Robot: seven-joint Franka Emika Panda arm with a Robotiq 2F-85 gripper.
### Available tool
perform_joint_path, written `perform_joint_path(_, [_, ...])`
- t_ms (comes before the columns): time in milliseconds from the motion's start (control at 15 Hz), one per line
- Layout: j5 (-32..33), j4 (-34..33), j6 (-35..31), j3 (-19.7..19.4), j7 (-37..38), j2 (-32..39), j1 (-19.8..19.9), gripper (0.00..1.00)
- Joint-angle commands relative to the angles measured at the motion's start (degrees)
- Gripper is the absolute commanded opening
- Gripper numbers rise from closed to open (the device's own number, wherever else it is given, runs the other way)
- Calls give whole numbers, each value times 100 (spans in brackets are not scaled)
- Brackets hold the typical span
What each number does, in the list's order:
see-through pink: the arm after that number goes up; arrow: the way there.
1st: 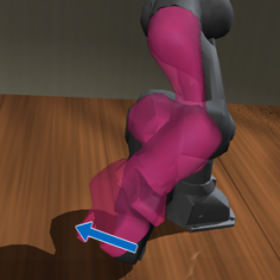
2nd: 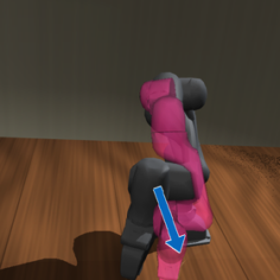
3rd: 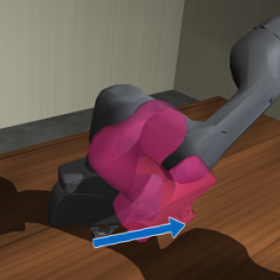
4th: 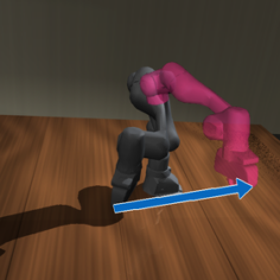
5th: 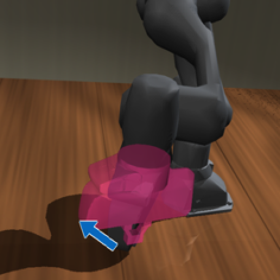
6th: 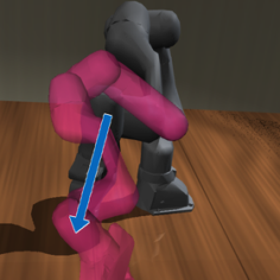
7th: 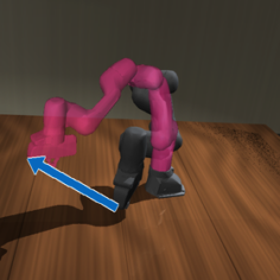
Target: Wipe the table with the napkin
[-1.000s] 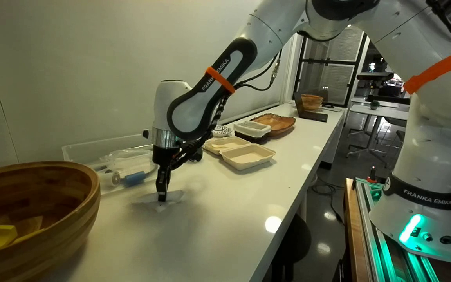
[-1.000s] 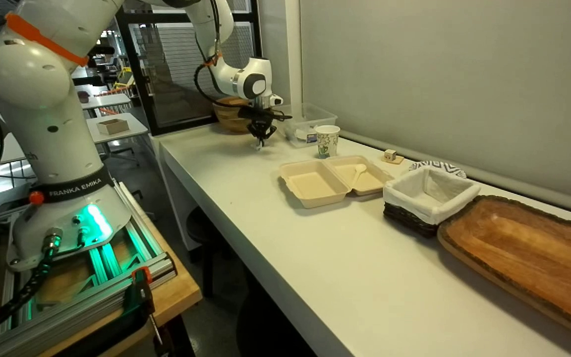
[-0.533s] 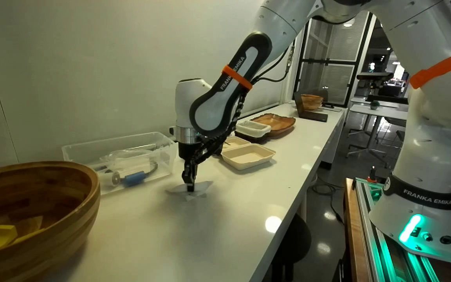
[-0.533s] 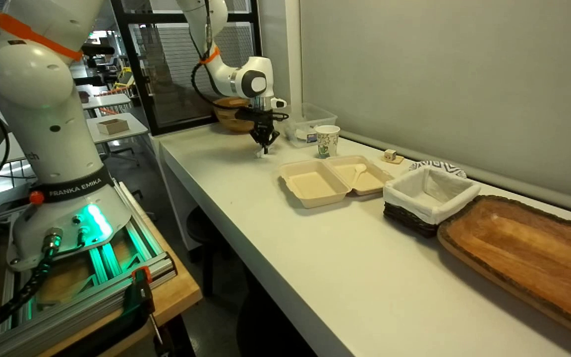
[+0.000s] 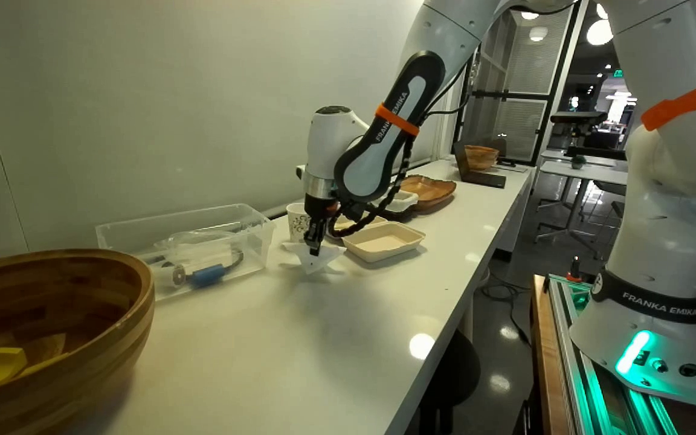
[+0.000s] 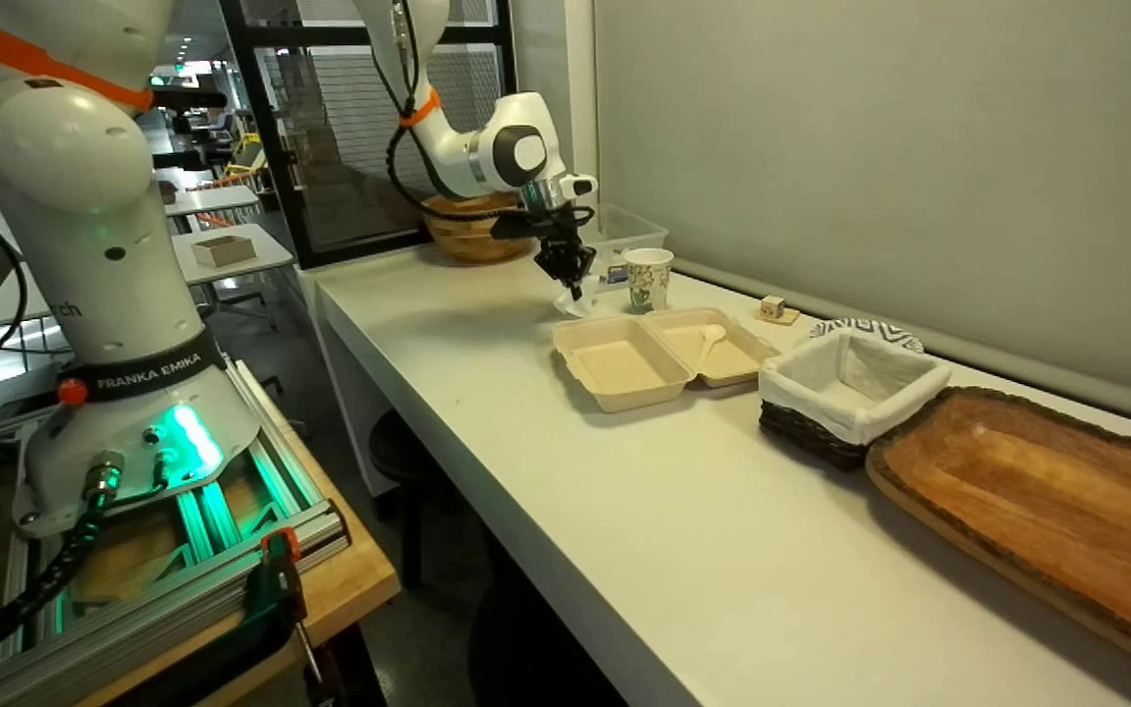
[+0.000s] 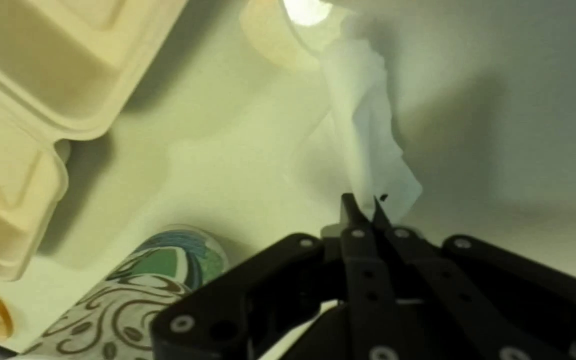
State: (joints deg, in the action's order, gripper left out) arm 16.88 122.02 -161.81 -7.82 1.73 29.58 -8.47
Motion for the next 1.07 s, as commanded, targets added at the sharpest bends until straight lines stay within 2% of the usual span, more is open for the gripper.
perform_joint_path(0, [258, 277, -471, -440, 540, -19, -311, 32])
perform_joint_path(133, [272, 334, -635, -598, 659, -29, -452, 47])
perform_joint_path(267, [109, 364, -599, -542, 696, -157, -483, 63])
perform_joint_path(467, [-415, 547, -253, 170, 391, -620, -151, 85])
perform_joint_path(533, [-707, 629, 45, 548, 209, -836, 40, 93])
perform_joint_path(600, [-887, 671, 155, 709, 213, -977, 64, 99])
perform_joint_path(867, [-1812, 789, 626, 1391, 122, -1661, 265, 100])
perform_joint_path(933, [-2566, 750, 993, 2064, -468, -1784, 786, 100])
perform_joint_path(1000, [-1826, 518, 626, 1393, 101, -1394, 222, 100])
